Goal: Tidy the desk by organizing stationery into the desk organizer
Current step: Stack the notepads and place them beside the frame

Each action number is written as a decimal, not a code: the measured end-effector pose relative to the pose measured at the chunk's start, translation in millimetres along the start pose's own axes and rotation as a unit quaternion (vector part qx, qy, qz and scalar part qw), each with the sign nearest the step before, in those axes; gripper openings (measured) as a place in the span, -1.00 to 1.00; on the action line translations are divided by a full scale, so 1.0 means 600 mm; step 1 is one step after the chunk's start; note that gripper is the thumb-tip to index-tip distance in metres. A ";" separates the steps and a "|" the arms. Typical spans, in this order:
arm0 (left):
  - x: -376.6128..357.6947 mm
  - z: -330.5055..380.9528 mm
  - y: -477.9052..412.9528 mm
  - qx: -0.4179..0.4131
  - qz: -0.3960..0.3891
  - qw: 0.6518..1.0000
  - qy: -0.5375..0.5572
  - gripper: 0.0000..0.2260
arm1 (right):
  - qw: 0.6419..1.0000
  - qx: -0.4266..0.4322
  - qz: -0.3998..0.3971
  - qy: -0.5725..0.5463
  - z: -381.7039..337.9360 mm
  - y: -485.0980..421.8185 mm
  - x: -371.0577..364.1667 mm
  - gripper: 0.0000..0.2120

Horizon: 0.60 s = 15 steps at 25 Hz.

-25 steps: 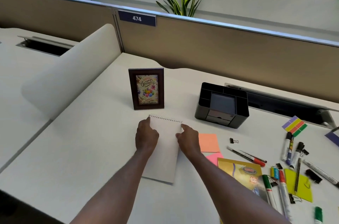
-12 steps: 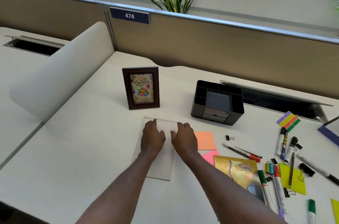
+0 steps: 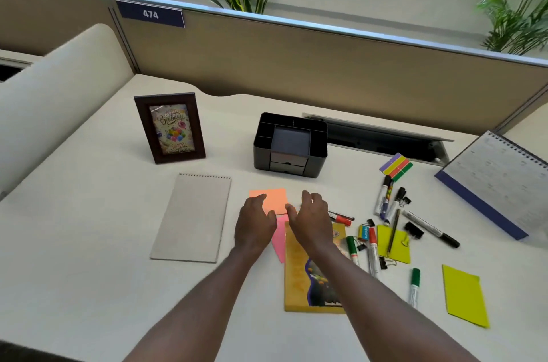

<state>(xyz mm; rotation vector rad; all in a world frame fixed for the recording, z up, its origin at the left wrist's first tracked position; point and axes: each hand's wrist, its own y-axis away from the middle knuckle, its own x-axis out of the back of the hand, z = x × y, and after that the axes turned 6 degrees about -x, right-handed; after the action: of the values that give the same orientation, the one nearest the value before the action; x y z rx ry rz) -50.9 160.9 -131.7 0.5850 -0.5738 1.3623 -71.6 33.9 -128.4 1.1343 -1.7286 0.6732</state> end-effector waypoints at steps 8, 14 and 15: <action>-0.091 0.056 0.074 0.070 -0.019 0.994 -0.078 -0.58 | 0.995 -0.073 -0.056 0.025 0.133 0.043 0.036 -0.71; -0.112 0.086 0.085 0.098 -0.008 0.983 -0.155 -0.57 | 0.992 -0.085 -0.079 0.044 0.166 0.050 0.040 -0.79; -0.114 0.089 0.084 0.103 -0.008 0.981 -0.162 -0.58 | 0.992 -0.083 -0.082 0.046 0.168 0.049 0.040 -0.78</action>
<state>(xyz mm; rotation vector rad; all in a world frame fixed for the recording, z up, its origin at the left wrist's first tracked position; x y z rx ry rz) -111.3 81.1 -136.9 0.9899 -0.6917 1.3277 -141.7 -45.1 -147.6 1.0973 -1.5628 0.4647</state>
